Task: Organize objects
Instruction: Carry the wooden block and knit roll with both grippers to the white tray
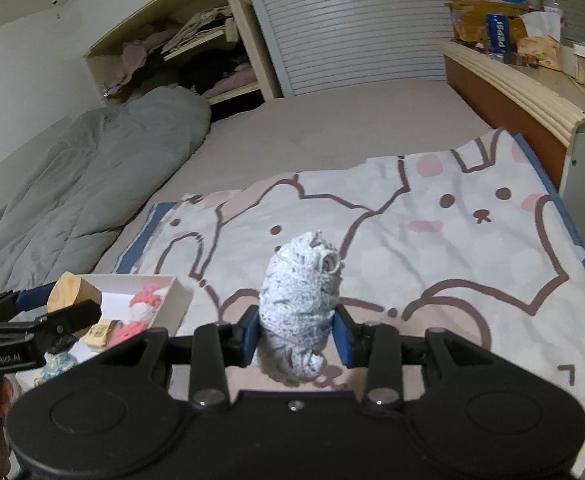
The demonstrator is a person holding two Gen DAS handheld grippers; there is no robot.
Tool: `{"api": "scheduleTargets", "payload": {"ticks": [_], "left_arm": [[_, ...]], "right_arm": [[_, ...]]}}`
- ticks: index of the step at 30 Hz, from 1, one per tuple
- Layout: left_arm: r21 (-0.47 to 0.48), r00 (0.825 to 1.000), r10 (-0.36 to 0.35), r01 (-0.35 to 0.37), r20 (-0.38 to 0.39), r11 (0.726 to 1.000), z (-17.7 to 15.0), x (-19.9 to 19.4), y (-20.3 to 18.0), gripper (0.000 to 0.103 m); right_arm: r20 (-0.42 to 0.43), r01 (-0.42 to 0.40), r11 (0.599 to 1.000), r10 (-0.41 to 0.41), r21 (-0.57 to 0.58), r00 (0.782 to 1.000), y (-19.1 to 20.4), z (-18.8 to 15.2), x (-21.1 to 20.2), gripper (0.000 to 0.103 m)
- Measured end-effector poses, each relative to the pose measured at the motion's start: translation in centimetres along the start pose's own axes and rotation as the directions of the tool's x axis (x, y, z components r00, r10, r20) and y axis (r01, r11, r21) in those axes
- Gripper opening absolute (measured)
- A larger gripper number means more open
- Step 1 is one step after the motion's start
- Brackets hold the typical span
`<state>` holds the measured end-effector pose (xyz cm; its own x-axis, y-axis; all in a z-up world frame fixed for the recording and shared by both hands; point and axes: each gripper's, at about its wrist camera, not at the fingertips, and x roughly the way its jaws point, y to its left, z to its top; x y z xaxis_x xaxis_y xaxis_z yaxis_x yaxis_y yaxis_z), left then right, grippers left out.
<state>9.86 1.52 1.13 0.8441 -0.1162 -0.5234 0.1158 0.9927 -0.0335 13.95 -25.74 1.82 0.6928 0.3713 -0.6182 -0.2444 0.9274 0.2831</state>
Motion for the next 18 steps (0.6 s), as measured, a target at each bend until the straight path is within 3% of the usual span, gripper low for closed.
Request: {"api": "scheduleTargets", "payload": {"ticks": [11, 18], "left_arm": [[-0.123, 0.994, 0.113, -0.111, 0.012, 0.986, -1.8, -1.1, 6.4, 0.093], [-0.115, 0.995, 0.102, -0.103, -0.019, 0.988, -2.9, -1.1, 10.8, 0.093]], "right_arm": [[-0.015, -0.045, 0.999, 0.044, -0.019, 0.999, 4.5, -0.3, 1.7, 0.039], [-0.037, -0.076, 0.996, 0.075, -0.043, 0.997, 8.2, 0.0, 4.4, 0.039]]}}
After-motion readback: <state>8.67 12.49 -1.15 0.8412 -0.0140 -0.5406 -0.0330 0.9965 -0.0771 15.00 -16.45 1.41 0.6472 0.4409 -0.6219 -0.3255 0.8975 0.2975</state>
